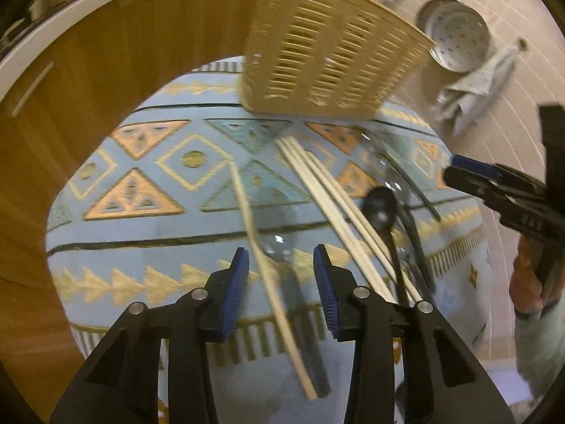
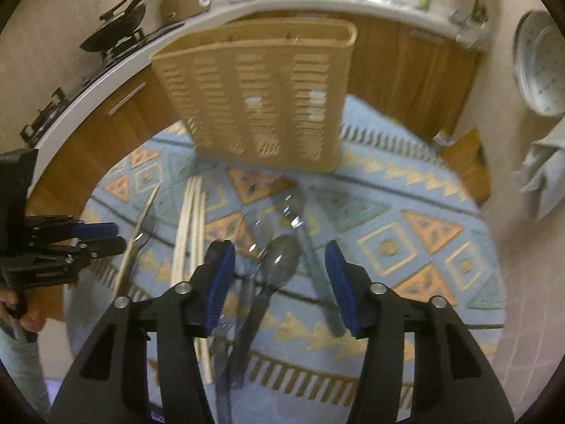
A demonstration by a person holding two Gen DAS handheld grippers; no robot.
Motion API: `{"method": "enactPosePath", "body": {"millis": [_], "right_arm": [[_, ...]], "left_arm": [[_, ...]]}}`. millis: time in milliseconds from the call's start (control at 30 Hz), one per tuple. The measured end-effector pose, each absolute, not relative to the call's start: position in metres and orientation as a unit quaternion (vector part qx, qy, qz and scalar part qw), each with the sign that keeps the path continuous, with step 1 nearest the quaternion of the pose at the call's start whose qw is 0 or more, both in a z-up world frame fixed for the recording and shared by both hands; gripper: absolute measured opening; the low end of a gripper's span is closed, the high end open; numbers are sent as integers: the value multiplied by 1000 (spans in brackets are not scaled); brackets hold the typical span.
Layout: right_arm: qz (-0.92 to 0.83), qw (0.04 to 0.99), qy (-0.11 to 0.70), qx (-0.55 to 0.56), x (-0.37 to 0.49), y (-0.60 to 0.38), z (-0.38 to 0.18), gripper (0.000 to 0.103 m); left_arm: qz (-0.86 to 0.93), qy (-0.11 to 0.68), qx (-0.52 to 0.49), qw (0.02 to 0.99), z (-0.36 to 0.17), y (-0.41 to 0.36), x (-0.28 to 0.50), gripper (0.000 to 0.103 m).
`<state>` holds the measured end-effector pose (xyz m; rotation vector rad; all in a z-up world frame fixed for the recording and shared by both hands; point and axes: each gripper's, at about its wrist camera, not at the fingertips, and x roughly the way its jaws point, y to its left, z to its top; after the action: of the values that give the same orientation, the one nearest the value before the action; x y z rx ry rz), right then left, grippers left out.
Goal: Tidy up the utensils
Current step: 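Lower the left tool onto a clear plastic spoon while the right tool approaches the utensils, then close the left gripper on the clear spoon handle and lift it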
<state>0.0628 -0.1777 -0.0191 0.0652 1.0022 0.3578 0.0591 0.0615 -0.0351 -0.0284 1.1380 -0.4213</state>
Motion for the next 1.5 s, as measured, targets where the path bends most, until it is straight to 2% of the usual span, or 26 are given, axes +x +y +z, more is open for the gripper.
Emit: {"method": "enactPosePath", "body": {"millis": [133, 533, 633, 700, 767, 833, 867, 900, 933, 1300, 1400, 1500], "right_arm": [[226, 817, 526, 76, 76, -170, -28, 39], [230, 760, 603, 79, 95, -133, -60, 32], [227, 763, 601, 73, 97, -128, -62, 26], [226, 767, 598, 60, 99, -122, -65, 11], [223, 766, 600, 60, 102, -119, -68, 5], [225, 770, 595, 53, 103, -117, -68, 4], [226, 771, 593, 51, 103, -115, -68, 3], [229, 774, 589, 48, 103, -114, -67, 3], [231, 776, 585, 46, 101, -115, -66, 3], [299, 775, 554, 48, 101, -86, -43, 2], [305, 771, 557, 44, 105, -66, -47, 2], [303, 766, 565, 37, 112, -55, -56, 3]], "left_arm": [[-189, 553, -11, 811, -37, 52, 60, 36], [-196, 545, 32, 815, -41, 26, 54, 33], [-198, 540, 34, 817, -39, 27, 55, 33], [-193, 540, 35, 819, -39, 29, 62, 33], [-190, 542, 40, 817, -41, 26, 68, 34], [-177, 540, 59, 821, -41, 19, 74, 35], [-171, 537, 63, 823, -41, 16, 75, 32], [-163, 537, 58, 826, -41, 16, 77, 23], [-162, 539, 47, 825, -41, 19, 78, 4], [-187, 505, -118, 834, -10, 97, 67, 3], [-190, 522, -162, 816, -19, 123, 68, 4], [-161, 536, -158, 814, -37, 131, 68, 4]]}}
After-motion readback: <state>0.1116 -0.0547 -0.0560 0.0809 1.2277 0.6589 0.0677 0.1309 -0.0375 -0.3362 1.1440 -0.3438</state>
